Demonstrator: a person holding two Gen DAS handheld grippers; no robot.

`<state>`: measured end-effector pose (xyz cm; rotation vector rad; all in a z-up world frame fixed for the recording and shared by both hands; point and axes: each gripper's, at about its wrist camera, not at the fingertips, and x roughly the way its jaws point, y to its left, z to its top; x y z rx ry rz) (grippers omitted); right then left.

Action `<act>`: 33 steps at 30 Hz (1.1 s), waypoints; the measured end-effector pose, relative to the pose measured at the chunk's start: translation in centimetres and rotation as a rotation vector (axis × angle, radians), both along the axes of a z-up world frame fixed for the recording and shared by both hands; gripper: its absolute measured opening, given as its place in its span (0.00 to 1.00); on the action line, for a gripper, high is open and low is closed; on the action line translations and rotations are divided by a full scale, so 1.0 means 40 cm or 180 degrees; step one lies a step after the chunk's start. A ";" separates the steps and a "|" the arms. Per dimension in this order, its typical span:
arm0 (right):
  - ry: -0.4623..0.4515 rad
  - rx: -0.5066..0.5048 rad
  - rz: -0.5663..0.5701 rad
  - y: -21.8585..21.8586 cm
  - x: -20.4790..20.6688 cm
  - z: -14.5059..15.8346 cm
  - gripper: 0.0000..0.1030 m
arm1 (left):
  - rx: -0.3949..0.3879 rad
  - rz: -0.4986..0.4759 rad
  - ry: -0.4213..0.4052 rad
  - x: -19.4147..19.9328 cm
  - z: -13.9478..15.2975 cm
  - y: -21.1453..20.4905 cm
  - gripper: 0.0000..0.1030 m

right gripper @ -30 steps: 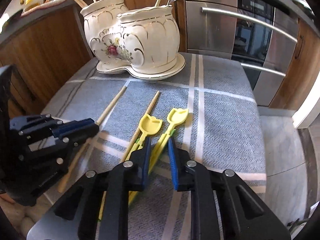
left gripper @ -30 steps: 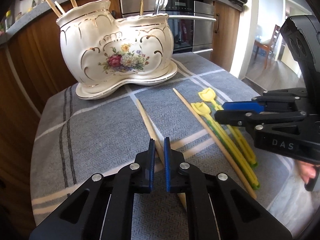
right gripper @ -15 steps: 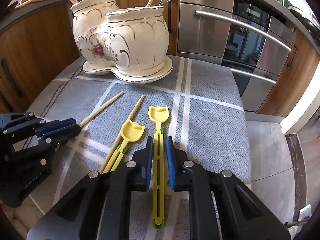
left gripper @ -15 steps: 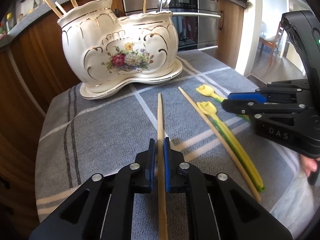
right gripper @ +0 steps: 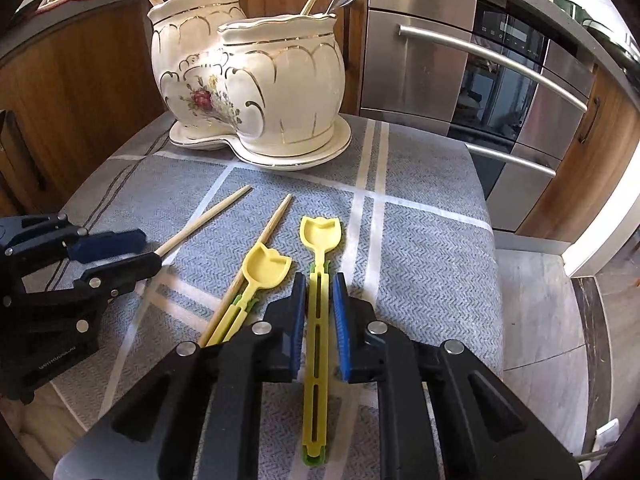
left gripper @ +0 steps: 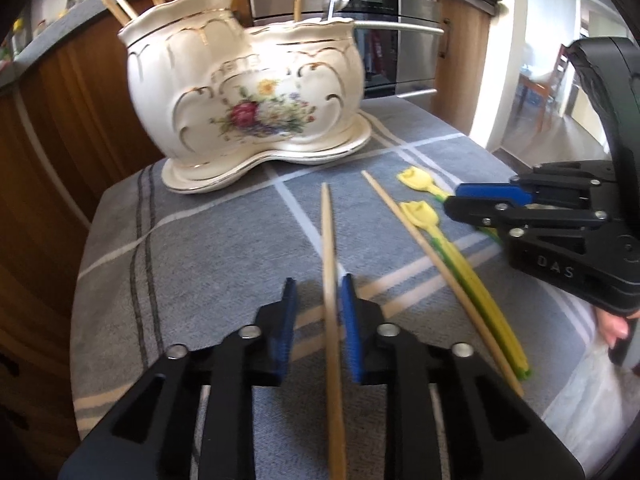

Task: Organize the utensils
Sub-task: 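Grasp a wooden chopstick with the left tool while the right tool grasps a yellow plastic spoon, then lift the chopstick with the left tool while the right carries the yellow spoon above the holder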

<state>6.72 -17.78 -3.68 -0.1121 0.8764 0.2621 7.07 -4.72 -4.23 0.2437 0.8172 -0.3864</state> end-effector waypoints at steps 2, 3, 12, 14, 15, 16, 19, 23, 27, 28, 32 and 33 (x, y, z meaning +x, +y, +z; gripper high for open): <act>-0.0007 0.0022 0.0012 0.000 -0.001 0.000 0.09 | 0.0040 0.0008 -0.0041 0.000 -0.001 -0.003 0.10; -0.0010 0.0038 0.0003 -0.001 -0.001 -0.001 0.09 | 0.0056 0.0018 -0.0066 0.002 -0.002 -0.001 0.06; -0.0146 0.0422 -0.0049 -0.042 -0.008 0.030 0.09 | -0.0167 -0.0078 -0.0289 -0.019 0.034 0.006 0.06; -0.0261 0.0565 -0.0068 -0.059 -0.016 0.050 0.09 | -0.0266 -0.0136 -0.0441 -0.032 0.055 0.012 0.06; -0.0322 0.0622 -0.0075 -0.065 -0.021 0.058 0.09 | -0.0310 -0.0161 -0.0545 -0.041 0.069 0.015 0.06; -0.0410 0.0697 -0.0082 -0.073 -0.027 0.072 0.09 | -0.0350 -0.0180 -0.0632 -0.049 0.082 0.018 0.06; -0.0581 0.0843 -0.0130 -0.090 -0.035 0.097 0.09 | -0.0414 -0.0228 -0.0814 -0.064 0.105 0.025 0.06; -0.0746 0.0959 -0.0118 -0.095 -0.041 0.121 0.09 | -0.0472 -0.0276 -0.0993 -0.080 0.130 0.033 0.06; -0.1015 0.1049 -0.0113 -0.090 -0.058 0.167 0.09 | -0.0679 -0.0315 -0.1248 -0.100 0.182 0.059 0.06; -0.1076 0.1060 -0.0116 -0.090 -0.058 0.179 0.09 | -0.0720 -0.0316 -0.1305 -0.101 0.192 0.066 0.06; -0.1255 0.1139 -0.0095 -0.085 -0.045 0.228 0.09 | -0.0981 -0.0283 -0.1613 -0.129 0.262 0.107 0.06; -0.1286 0.1163 -0.0088 -0.085 -0.038 0.241 0.09 | -0.1073 -0.0257 -0.1693 -0.129 0.284 0.123 0.06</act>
